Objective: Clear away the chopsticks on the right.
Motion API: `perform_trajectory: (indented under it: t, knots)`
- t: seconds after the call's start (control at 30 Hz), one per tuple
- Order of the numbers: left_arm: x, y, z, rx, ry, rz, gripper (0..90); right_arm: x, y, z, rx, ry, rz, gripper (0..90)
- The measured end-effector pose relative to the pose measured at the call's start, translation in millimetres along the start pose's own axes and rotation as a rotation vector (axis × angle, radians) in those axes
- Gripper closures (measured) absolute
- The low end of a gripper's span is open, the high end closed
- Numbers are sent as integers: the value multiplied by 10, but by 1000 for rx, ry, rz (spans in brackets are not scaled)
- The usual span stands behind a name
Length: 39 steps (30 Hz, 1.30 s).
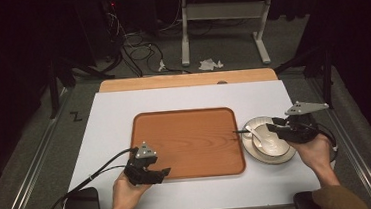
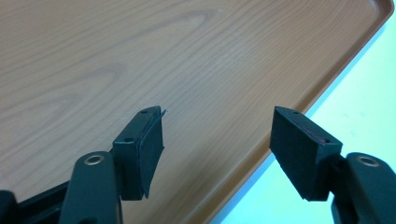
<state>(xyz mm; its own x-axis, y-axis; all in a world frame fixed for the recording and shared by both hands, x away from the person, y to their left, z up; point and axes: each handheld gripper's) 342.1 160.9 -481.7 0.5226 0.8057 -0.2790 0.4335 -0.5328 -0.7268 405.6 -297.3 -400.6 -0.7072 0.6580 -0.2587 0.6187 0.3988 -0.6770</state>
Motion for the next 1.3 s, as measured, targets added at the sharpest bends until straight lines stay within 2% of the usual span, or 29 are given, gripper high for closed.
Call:
perform_trajectory:
  t: [0.23,0.53,0.73,0.93,1.17,1.3]
  knots:
    - [2,6,2,5,-4,-1,346,-166,22,83,22,48,26,664]
    - [0,8,3,4,-5,-3,346,-402,103,276,63,120,42,666]
    - [-5,2,6,2,-1,-3,346,-580,146,466,90,195,61,669]
    - [-7,14,2,3,-5,3,346,-633,232,557,141,200,61,669]
    - [-9,20,2,9,-5,1,345,-702,304,636,161,226,54,674]
    - [-10,19,2,10,-3,4,345,-707,326,632,171,224,53,675]
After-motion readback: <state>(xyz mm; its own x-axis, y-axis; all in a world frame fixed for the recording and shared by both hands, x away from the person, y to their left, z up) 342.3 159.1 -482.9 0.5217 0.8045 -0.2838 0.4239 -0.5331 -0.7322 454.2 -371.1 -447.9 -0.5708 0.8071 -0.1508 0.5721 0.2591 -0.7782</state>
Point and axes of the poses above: each handheld gripper's, and its own axes: y roughly forward along the jaws, z roughly out of its underside, x roughly to its left, and after that the axes turned 13 degrees about -y, right-handed
